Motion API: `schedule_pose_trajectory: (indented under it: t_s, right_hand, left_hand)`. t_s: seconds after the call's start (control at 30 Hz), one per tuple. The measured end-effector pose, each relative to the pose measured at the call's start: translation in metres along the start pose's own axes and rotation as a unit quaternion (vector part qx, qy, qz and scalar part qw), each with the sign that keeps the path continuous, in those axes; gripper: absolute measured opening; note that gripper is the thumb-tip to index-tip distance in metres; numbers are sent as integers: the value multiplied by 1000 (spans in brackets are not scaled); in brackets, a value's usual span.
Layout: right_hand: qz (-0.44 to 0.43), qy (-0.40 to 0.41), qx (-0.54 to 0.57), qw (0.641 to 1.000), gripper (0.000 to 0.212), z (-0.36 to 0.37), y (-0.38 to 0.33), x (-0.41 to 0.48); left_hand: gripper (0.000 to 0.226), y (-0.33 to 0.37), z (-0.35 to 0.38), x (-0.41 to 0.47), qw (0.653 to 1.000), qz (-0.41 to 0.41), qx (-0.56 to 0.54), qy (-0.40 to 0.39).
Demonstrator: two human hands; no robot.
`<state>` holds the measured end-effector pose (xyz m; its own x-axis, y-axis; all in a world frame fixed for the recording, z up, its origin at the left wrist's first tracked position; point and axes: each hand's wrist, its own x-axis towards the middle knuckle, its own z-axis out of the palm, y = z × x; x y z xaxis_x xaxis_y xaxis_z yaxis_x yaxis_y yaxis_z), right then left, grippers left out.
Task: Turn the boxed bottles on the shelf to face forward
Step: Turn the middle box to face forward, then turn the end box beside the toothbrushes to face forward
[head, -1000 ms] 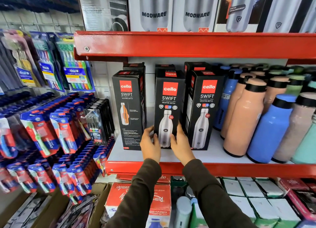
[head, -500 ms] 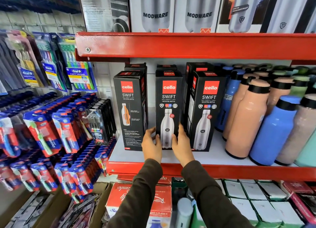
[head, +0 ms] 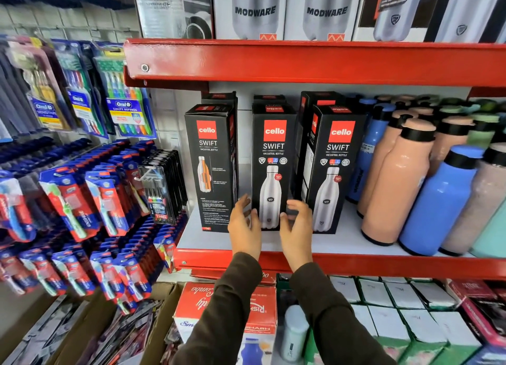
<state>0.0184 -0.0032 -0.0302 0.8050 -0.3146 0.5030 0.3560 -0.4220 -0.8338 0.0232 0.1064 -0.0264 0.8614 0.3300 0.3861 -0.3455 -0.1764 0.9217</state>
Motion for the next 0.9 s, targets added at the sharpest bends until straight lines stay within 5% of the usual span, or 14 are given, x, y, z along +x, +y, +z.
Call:
schedule_pose_trajectory:
  t_s: [0.3, 0.47, 0.7, 0.9]
  right_hand:
    - [-101, -30, 60, 993, 29, 29, -43, -17]
    - [-67, -108, 89, 988, 42, 56, -54, -18]
    - [-18, -145, 36, 989, 44, 84, -58, -9]
    - [-17, -120, 18, 992, 44, 90, -56, -7]
  left_hand:
    - [30, 12, -47, 7, 975, 189, 21, 118]
    - [45, 6, -82, 28, 979, 132, 25, 155]
    - [45, -14, -103, 62, 998, 17, 49, 26]
    - [37, -25, -108, 74, 1000, 19, -8, -7]
